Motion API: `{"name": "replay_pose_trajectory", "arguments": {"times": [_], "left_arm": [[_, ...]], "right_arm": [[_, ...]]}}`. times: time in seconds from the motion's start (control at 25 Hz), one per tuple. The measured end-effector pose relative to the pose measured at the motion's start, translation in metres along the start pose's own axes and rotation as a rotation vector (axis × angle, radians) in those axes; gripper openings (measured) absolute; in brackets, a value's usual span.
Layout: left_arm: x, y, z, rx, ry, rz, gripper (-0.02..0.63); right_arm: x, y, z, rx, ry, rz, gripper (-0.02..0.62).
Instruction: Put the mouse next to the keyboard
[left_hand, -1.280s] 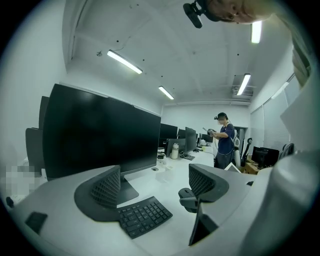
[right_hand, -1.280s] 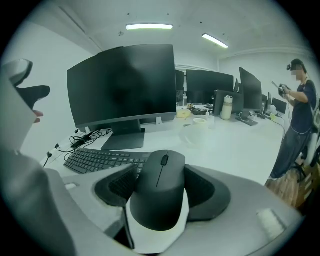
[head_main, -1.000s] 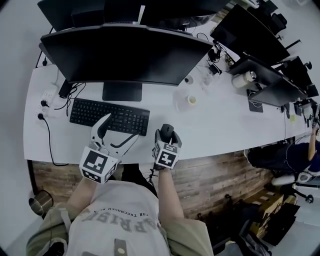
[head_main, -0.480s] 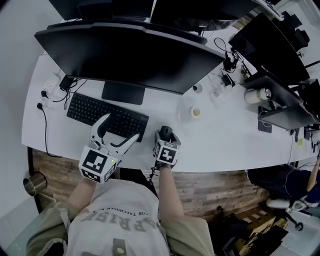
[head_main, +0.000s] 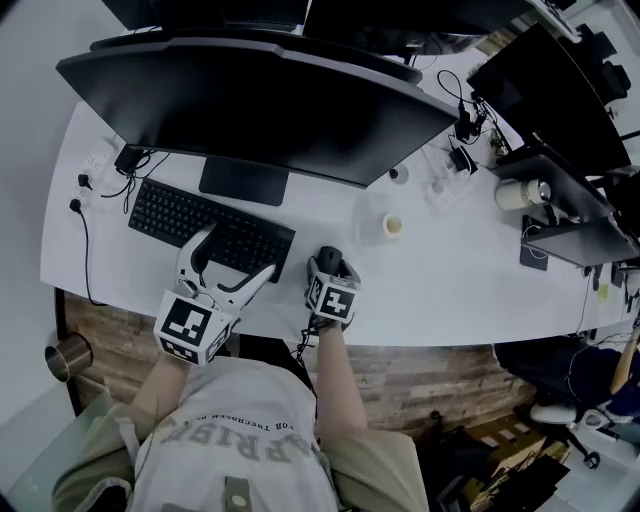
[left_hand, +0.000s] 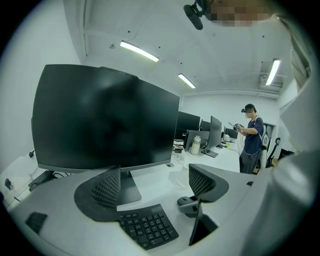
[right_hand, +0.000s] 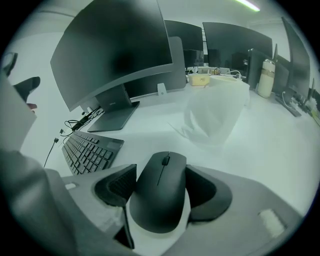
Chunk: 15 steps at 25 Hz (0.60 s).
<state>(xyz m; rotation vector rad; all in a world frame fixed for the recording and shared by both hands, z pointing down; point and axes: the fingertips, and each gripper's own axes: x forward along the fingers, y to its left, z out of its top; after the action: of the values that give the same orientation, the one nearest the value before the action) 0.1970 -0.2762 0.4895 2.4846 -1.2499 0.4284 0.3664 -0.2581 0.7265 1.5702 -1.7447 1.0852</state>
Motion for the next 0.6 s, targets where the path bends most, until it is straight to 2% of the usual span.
{"name": "replay_pose_trajectory", "arguments": {"times": [0.24,0.36,0.48,0.6], "left_arm": [[-0.007,0.005,-0.003,-0.002,0.000,0.004,0.408],[-0.014,0.007,-0.004,0.003,-0.010,-0.003,0.408],[-0.025,0.009,-0.002,0.013,-0.030,-0.016,0.408],[-0.040,0.011,0.005,0.028,-0.063,-0.033,0.408]], "right_arm": [[-0.002,0.004,0.005,-0.046,-0.037,0.014,0.324],[-0.019,0.006,0.019,-0.052,-0.113,0.002,0.353],[-0.062,0.015,0.044,-0.047,-0.288,0.003,0.353],[-0.126,0.037,0.070,-0.025,-0.536,0.056,0.353]]}}
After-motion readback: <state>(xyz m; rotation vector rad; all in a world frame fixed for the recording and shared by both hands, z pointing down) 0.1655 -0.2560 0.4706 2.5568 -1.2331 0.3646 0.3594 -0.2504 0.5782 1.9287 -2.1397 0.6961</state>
